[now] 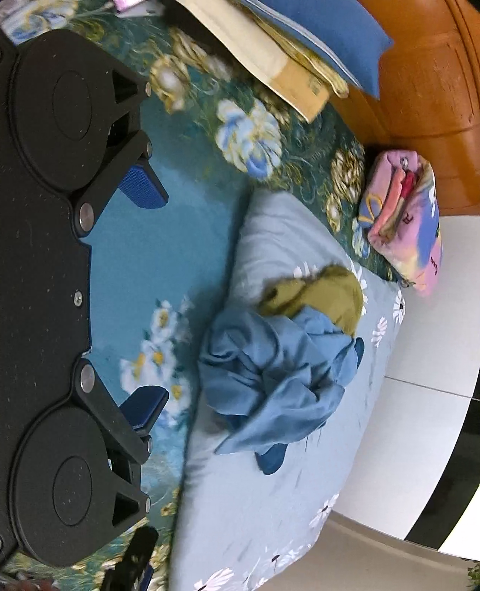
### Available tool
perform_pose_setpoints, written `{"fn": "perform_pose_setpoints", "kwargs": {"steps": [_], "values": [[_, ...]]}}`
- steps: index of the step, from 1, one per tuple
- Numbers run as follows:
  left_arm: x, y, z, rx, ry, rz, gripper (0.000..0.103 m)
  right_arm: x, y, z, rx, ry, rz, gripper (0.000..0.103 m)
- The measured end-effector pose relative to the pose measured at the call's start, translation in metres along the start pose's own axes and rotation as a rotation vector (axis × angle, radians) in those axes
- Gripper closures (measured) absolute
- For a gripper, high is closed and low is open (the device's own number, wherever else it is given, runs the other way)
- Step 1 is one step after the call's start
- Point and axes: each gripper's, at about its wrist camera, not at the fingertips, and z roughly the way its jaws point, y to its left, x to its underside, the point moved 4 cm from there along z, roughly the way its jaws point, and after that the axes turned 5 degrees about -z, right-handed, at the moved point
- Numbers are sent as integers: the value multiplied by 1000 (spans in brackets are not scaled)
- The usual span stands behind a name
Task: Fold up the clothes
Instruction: 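Move both tools toward the clothes pile on the pale blue duvet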
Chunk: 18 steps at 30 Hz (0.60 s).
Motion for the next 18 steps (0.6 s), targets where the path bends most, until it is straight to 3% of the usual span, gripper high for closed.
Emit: {"fn": "perform_pose_setpoints", "kwargs": {"steps": [7,10,15,18], "values": [[-30,-19,28,-10,7,-43,2,-62,-20,95,-82,0,4,0],[-27,-3,33,-59,47,-44,2,-98,-10,134,-118,-26,-25,0],[-17,42,32,-158,113,-167,2,-157,18,192,-112,-110,-97,0],[-11,60,26,-210,129,-207,2,-173,34,222,-86,-92,-131,4]]}}
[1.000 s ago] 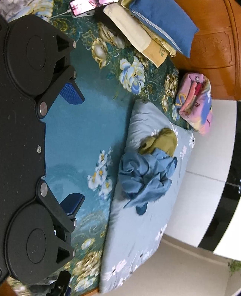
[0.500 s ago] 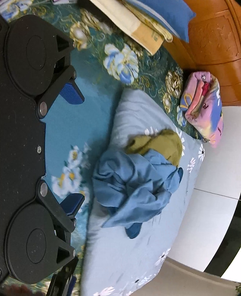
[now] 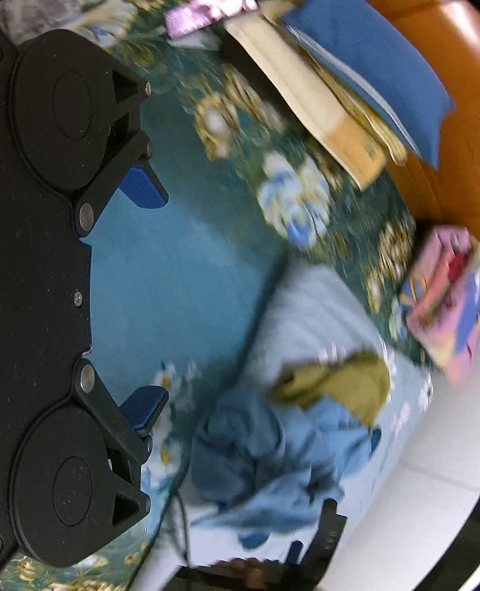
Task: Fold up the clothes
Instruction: 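Move both tools toward the clothes pile on the pale blue duvet, then grasp the light blue sweatpants with the right tool and pull them off the pile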
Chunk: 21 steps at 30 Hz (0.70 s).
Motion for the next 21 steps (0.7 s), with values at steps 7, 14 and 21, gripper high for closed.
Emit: {"fn": "perform_pose_setpoints", "kwargs": {"steps": [7,14,21], "values": [[9,17,-9,-30,18,-16,2,-1,11,38,61,132,-47,44],[11,11,-17,-11,20,-4,2,-11,7,29,52,184,5,95],[10,0,-32,20,-2,10,2,-21,8,-4,8,157,27,98]]}}
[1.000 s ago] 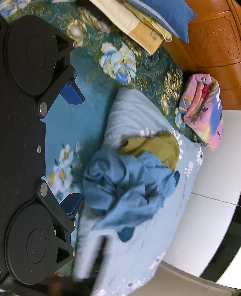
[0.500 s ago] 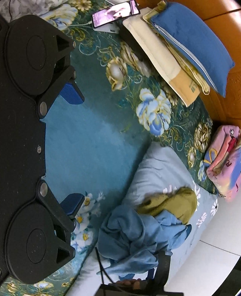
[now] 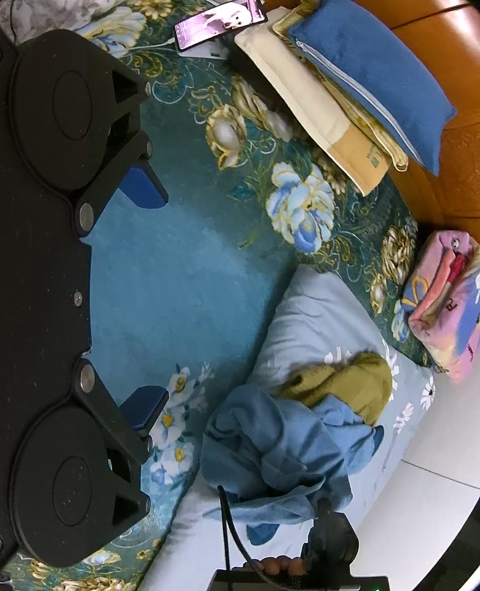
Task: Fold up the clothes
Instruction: 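Grasp the light blue sweatpants with the right tool and pull them off the pile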
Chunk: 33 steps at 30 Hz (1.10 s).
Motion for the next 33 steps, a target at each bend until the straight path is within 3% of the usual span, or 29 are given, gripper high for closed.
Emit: {"fn": "perform_pose_setpoints", "kwargs": {"steps": [10,17,24,33], "values": [[7,3,-29,66,-26,-5,2,0,5,-95,-93,-108,33,99],[10,13,-44,148,-41,8,2,17,7,-175,-94,-185,80,99],[9,37,-59,220,-54,26,2,68,3,-264,-79,-270,170,99],[15,75,-55,269,-17,20,2,162,-19,-360,111,-297,364,99]]}}
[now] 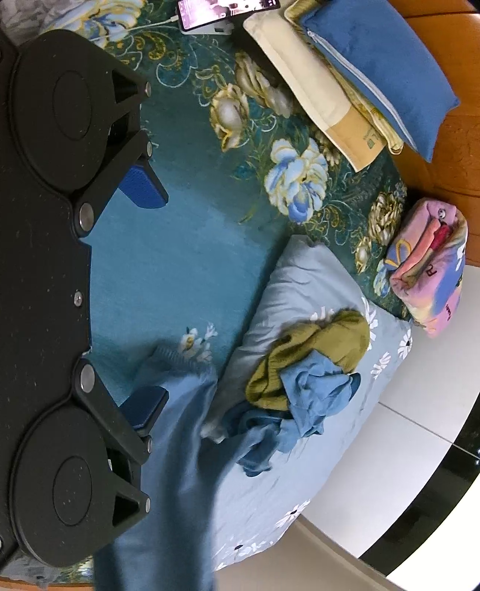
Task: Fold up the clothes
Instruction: 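Grasp the light blue sweatpants with the right tool and pull them off the pile, then lay the sweatpants on the sheet with the right tool while the left tool approaches the waistband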
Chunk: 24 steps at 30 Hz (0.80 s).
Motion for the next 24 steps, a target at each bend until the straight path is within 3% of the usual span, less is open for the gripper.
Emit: {"fn": "perform_pose_setpoints", "kwargs": {"steps": [8,14,19,24], "values": [[13,-2,17,69,73,26,2,48,-58,-56,299,49,60,100],[31,-23,34,127,144,90,2,95,-93,-42,443,198,92,100],[47,-37,50,128,183,141,2,108,-83,-2,394,267,86,99],[60,-52,78,102,206,189,2,115,-57,84,275,380,9,89]]}}
